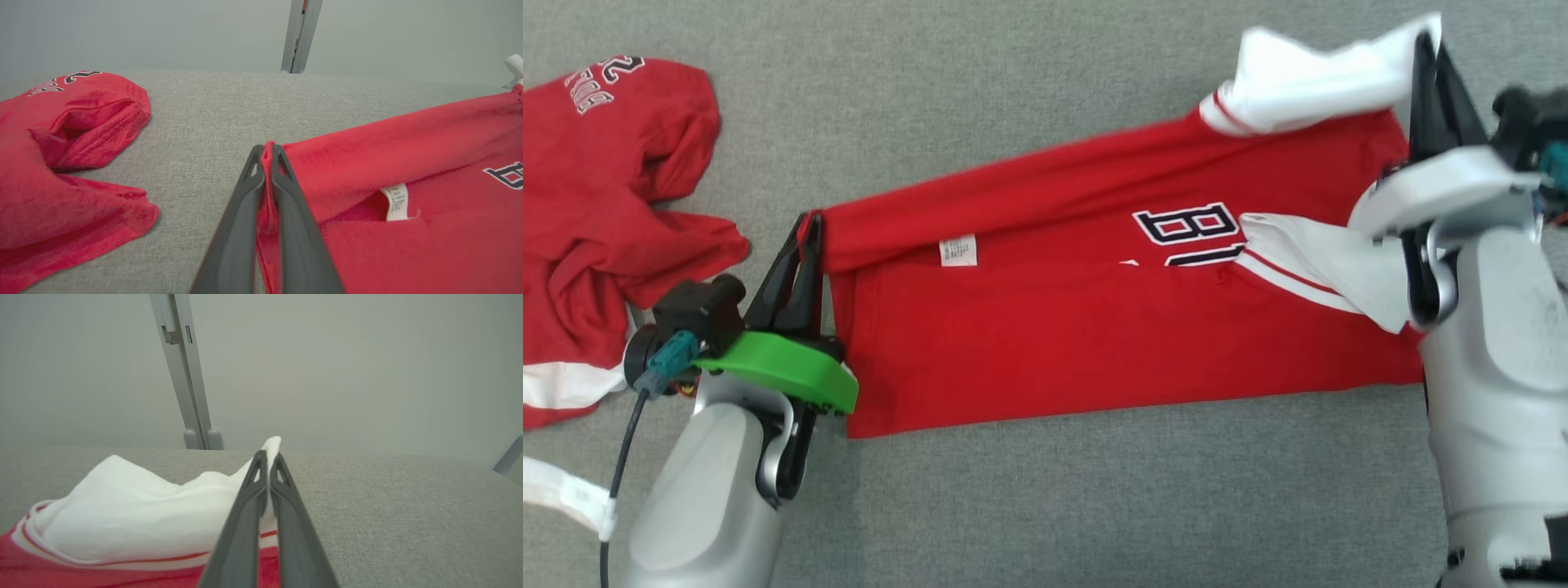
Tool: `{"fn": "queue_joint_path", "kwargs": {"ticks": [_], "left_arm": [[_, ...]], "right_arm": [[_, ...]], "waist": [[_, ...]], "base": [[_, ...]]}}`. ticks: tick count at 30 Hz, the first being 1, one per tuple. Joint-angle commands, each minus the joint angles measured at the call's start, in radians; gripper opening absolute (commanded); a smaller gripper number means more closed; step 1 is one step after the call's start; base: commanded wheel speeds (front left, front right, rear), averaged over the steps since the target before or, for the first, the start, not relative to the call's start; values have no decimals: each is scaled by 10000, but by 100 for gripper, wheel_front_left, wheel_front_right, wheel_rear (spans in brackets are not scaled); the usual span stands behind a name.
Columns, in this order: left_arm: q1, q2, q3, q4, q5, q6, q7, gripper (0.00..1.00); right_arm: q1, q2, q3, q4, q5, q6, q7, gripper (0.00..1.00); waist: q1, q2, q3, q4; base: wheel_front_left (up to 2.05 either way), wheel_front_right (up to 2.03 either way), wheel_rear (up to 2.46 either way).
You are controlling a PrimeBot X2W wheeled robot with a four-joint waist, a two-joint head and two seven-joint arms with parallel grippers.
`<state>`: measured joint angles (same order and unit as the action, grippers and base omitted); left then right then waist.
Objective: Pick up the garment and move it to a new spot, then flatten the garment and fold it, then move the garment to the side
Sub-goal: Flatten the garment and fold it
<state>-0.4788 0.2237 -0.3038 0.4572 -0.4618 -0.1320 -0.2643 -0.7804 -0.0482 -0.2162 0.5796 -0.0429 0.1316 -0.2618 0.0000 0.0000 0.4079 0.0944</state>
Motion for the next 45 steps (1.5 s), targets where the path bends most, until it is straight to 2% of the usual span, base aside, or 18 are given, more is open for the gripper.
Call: {"fn": "queue_joint_path", "kwargs": {"ticks": [1,8,12,13,14,15,16,17,25,31,39,45], "left_arm": [[252,-8,150,60,138,31,7,0],[1108,-216,522,351,559,31,7,0],[1543,-365,632,553,733,31,7,0],[1641,-399,646,580,755,31,7,28],[1799,-461,642,626,804,31,7,49],[1944,-522,642,657,812,31,7,71],[2105,-562,666,680,872,31,7,85],[2268,-605,695,711,922,31,7,100],[3548,-1066,1439,451,1582,30,7,100],[3977,-1313,1661,192,1988,30,7,100],[3594,-1397,1557,13,2010,30,7,100],[3433,-1369,1386,-82,1828,30,7,100]], "right_arm": [[471,-51,-4,-239,254,-19,-42,0],[2527,-49,214,-747,1292,-19,-41,0],[3286,-52,213,-612,1708,-19,-41,0],[3411,-54,156,-564,1737,-19,-41,1],[3544,-60,106,-514,1728,-19,-41,42],[3660,-57,83,-460,1701,-19,-41,75],[3793,-58,14,-402,1696,-19,-43,98],[3925,-62,-63,-328,1743,-19,-42,100],[4674,-46,-339,-51,1832,-18,-42,100],[4445,-46,-358,137,1490,-18,-42,100],[3183,-46,-614,1249,255,-18,-42,100],[2445,-46,-1659,2648,-875,-18,-42,100]], "waist": [[0,0,-437,-324],[0,0,-971,-575],[0,0,-1196,-625],[0,0,-1256,-624],[0,0,-1323,-617],[0,0,-1388,-610],[0,0,-1454,-595],[0,0,-1528,-574],[0,0,-2166,-363],[0,0,-2323,-112],[0,0,-2106,403],[0,0,-1911,726]], "base": [[0,0,0],[0,0,0],[0,0,0],[0,0,0],[0,0,0],[0,0,0],[0,0,0],[0,0,0],[0,0,0],[0,0,0],[0,0,0],[0,0,0]]}}
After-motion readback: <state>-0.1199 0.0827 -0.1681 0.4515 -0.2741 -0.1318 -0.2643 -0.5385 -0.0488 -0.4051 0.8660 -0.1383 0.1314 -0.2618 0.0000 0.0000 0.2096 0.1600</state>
